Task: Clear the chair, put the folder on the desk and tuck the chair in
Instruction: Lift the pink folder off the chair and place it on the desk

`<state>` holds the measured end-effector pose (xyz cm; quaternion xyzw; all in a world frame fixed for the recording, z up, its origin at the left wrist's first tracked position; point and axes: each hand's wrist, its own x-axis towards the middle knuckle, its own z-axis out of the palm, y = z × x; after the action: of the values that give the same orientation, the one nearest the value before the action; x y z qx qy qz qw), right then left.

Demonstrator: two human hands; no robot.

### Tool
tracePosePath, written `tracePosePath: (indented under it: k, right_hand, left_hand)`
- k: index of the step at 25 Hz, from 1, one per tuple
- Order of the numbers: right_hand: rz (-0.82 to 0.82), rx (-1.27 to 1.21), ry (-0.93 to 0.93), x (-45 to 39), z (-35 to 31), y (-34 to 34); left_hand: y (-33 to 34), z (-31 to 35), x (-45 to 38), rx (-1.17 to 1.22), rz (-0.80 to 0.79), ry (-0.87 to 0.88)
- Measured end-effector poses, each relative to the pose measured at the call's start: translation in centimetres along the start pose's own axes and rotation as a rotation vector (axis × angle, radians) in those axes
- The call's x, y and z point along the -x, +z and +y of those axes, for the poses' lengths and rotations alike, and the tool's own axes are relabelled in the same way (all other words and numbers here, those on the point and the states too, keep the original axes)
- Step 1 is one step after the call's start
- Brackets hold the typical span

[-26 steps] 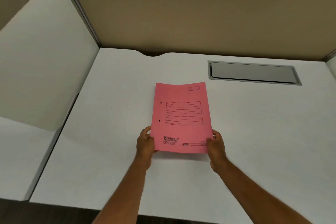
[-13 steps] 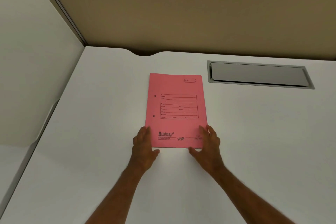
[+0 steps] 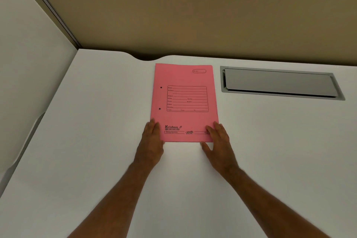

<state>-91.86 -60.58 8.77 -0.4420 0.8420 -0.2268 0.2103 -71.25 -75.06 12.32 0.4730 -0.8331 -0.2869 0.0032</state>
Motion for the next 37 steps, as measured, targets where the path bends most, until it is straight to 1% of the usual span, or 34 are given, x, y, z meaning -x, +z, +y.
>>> tracePosePath:
  k: [3, 8, 11, 20, 26, 30, 32, 34, 36, 37]
  right_hand:
    - [0.026, -0.027, -0.009, -2.0, -0.1, -0.1]
    - [0.059, -0.075, -0.002, -4.6, -0.4, -0.4]
    - [0.065, -0.1, -0.001, -5.6, -0.7, -0.3]
    - [0.08, -0.102, 0.012, -7.4, -0.8, 0.0]
    - [0.084, -0.111, 0.018, -7.8, -0.8, 0.5]
    - [0.084, -0.104, 0.011, -7.8, -0.6, 0.5]
    - [0.072, -0.098, 0.013, -7.8, -0.7, 0.4]
    - [0.078, -0.107, 0.017, -7.6, -0.9, 0.3]
    - [0.082, -0.135, 0.046, -7.0, -1.1, 0.0]
    - [0.074, -0.153, 0.073, -6.5, -1.1, -0.2]
  left_hand:
    - [-0.6, 0.4, -2.4, -0.003, 0.0, -0.035]
    - [-1.0, 0.6, -5.2, -0.034, 0.015, -0.021]
    - [-1.3, 0.7, -6.5, -0.021, 0.004, -0.042]
    - [-1.4, 0.6, -8.9, -0.037, -0.016, -0.04]
    - [-1.4, 0.6, -9.0, -0.023, -0.021, -0.038]
    - [-1.3, -0.1, -9.3, 0.011, 0.003, 0.023]
    - [-1.4, 0.0, -9.1, 0.099, 0.033, 0.056]
    - [-1.5, 0.3, -8.3, 0.146, 0.049, 0.002]
    - [-1.1, 0.6, -6.7, 0.119, 0.062, -0.084]
    - [-0.8, 0.6, -5.7, 0.11, 0.076, -0.1]
